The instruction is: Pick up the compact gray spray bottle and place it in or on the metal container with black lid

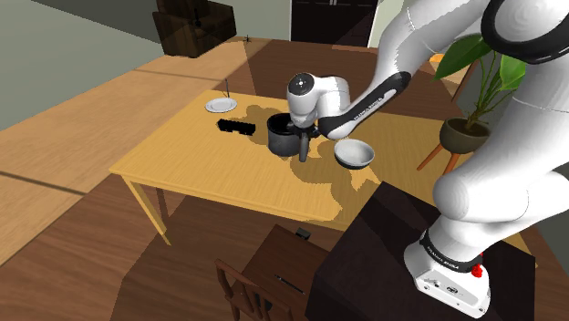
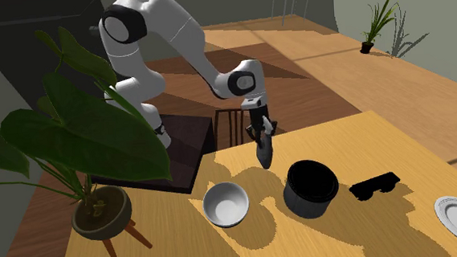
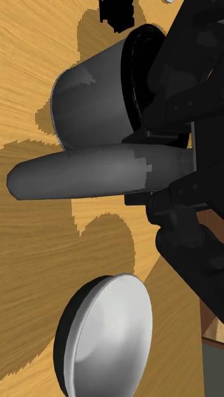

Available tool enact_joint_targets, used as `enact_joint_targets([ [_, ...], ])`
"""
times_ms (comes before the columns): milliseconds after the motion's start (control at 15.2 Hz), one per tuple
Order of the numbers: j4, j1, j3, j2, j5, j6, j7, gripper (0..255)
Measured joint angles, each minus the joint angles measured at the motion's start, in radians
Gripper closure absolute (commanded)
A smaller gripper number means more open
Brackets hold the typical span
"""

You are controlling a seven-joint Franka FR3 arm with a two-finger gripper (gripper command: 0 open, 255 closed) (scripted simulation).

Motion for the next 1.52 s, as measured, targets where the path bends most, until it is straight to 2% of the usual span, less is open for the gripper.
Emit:
enact_joint_targets([
  [660,0.001,-0.030,0.033,-0.132,0.203,-0.018,-0.177,255],
  [1518,0.038,-0.019,0.022,-0.281,0.440,-0.087,-0.393,255],
])
